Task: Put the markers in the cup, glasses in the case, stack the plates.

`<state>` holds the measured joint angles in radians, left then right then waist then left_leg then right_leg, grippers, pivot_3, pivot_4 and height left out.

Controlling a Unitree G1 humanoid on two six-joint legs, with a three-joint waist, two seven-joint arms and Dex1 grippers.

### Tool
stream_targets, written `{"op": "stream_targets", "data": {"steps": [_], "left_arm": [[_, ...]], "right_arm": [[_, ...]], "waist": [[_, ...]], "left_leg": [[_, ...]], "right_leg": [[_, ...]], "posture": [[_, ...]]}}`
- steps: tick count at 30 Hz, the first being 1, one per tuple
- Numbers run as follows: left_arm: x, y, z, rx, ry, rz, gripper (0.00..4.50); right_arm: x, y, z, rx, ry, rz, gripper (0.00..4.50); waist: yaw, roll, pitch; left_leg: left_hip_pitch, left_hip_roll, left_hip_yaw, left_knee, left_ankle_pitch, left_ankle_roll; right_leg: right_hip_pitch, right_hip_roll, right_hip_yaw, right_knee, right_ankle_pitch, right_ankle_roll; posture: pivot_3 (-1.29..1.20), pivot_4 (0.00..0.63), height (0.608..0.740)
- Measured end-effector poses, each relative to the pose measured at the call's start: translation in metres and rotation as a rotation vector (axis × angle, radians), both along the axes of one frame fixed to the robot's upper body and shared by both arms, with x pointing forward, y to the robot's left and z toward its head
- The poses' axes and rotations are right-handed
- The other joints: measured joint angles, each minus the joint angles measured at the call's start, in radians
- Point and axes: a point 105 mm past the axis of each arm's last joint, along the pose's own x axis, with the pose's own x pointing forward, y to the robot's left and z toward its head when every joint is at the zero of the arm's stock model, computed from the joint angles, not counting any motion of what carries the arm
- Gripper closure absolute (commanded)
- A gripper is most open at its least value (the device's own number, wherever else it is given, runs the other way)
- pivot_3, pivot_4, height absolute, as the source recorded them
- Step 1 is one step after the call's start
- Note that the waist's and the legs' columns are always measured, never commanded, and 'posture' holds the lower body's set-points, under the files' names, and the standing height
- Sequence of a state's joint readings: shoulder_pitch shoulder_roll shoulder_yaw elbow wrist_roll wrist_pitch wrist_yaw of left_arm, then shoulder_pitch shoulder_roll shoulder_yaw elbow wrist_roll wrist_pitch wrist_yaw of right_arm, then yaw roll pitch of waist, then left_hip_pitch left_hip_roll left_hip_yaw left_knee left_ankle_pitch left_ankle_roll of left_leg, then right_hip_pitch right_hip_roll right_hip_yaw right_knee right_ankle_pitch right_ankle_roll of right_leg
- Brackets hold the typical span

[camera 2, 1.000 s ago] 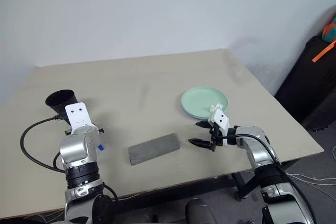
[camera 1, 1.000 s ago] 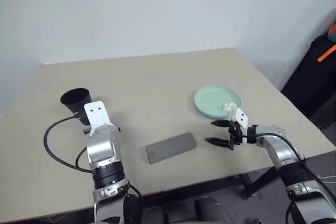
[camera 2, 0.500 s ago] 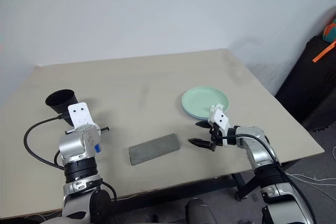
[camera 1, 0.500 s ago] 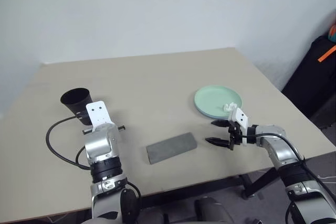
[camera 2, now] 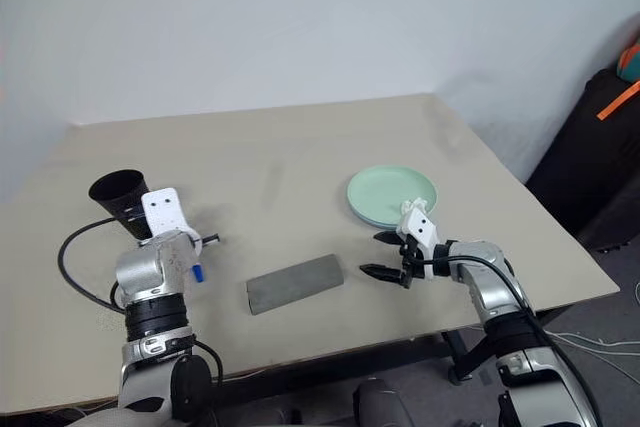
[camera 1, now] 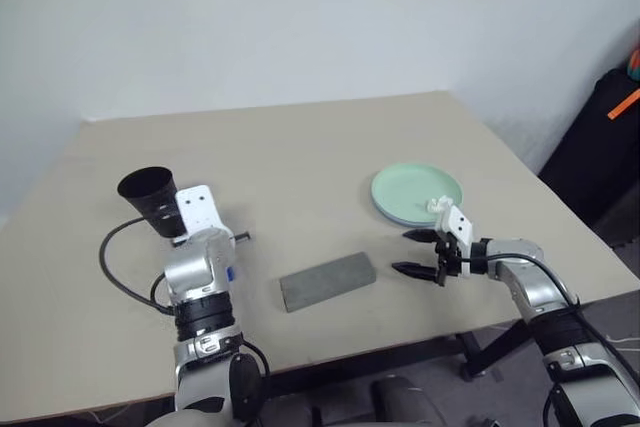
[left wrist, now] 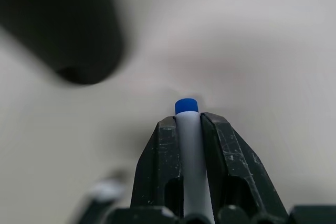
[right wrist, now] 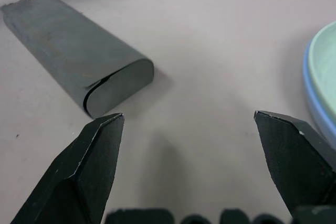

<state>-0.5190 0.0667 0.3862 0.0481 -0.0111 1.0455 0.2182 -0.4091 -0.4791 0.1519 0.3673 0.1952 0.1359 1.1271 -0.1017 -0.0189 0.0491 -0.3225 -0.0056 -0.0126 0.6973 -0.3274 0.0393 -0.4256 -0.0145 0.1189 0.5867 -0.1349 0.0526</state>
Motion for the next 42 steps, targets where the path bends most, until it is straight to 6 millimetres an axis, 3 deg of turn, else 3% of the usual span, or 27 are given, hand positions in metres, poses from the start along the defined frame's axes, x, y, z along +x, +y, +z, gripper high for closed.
{"op": "stream_targets", "data": {"steps": [4,10,14,26,33,42], "left_arm": [[0.011,-0.023,0.016,0.028,-0.092,-0.127,4.33],[0.03,-0.037,0.072,0.166,-0.378,-0.279,4.33],[0.04,-0.024,0.114,0.265,-0.559,-0.275,4.33],[0.054,0.042,0.187,0.532,-0.85,-0.145,4.33],[0.055,0.076,0.188,0.628,-0.853,-0.045,4.33],[0.051,0.093,0.177,0.671,-0.848,0.028,4.33]], "right_arm": [[0.002,0.001,0.003,0.002,-0.014,0.004,0.19],[0.002,0.0,0.001,0.002,-0.01,0.0,0.19],[0.002,0.0,0.001,0.002,-0.013,0.001,0.19],[0.003,0.0,0.001,-0.001,-0.015,-0.001,0.19],[0.004,0.0,0.001,-0.002,-0.018,-0.01,0.19],[0.004,0.0,0.001,-0.002,-0.02,-0.014,0.19]], "waist": [[0.0,0.0,0.0],[0.0,0.0,0.0],[0.001,0.0,0.0],[0.002,0.0,0.0],[0.002,0.0,0.0],[0.002,0.0,0.0]], "left_leg": [[0.0,0.0,0.0,-0.002,0.0,0.0],[-0.001,0.0,0.001,-0.002,0.0,0.0],[0.0,0.0,0.001,-0.002,0.0,0.0],[0.0,0.0,0.0,-0.002,0.0,0.0],[0.0,0.0,0.0,-0.002,0.0,0.0],[0.0,0.0,0.0,-0.002,0.0,0.0]], "right_leg": [[-0.001,0.0,0.0,0.0,0.0,0.0],[0.0,0.0,0.001,0.0,0.0,0.0],[0.0,0.0,0.001,0.0,0.0,0.0],[-0.001,0.0,0.0,-0.002,0.0,0.0],[-0.001,-0.001,0.0,-0.001,0.0,0.0],[-0.001,-0.001,-0.001,-0.001,0.0,0.0]], "posture": [[0.0,0.0,0.74],[0.0,0.0,0.74],[0.0,0.0,0.74],[0.0,0.0,0.74],[0.0,0.0,0.74],[0.0,0.0,0.74]]}}
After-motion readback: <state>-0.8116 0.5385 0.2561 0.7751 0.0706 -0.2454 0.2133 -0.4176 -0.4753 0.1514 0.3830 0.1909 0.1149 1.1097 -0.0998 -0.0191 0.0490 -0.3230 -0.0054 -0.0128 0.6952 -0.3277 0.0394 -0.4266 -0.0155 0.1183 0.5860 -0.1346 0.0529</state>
